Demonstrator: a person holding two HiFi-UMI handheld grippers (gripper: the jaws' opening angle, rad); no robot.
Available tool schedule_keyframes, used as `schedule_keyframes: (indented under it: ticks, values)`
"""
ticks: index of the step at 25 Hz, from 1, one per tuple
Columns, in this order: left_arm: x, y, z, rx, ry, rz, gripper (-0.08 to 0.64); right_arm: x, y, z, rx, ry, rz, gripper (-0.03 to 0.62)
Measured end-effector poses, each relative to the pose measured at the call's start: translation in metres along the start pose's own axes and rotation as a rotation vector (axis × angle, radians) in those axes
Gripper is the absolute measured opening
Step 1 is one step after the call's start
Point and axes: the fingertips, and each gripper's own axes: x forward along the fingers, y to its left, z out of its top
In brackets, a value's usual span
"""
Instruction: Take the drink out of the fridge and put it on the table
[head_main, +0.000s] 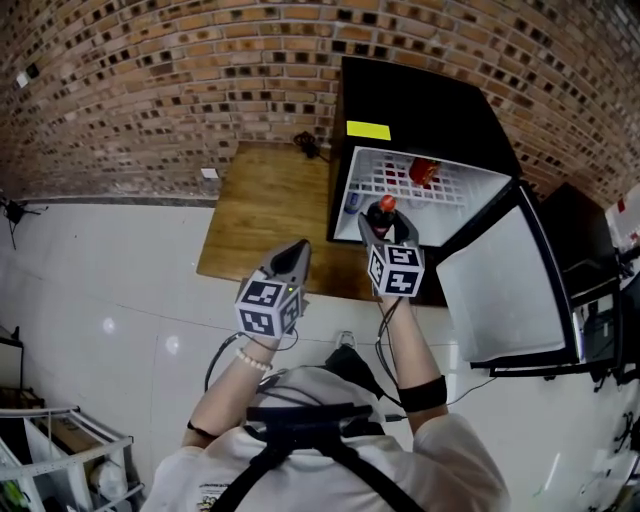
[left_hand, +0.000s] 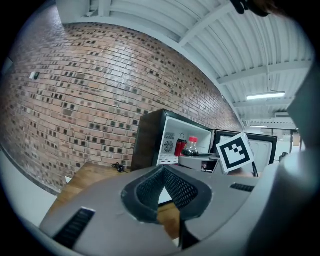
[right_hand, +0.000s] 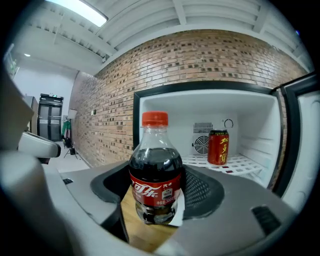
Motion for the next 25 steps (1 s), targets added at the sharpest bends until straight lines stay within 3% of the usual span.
schedule_keyframes:
  ticks: [15, 25]
  values:
    - [-0.037, 0.063, -0.027, -0.035, 0.01, 0.131, 0.002, 0.054, 0.115, -0.088, -0.043, 0.047, 0.192, 0.327]
    - [-0.035, 0.109, -0.057, -0.036, 0.025, 0.195, 0.002, 0.138, 0.161, -0.149, -0.054, 0.052, 0.23, 0.327]
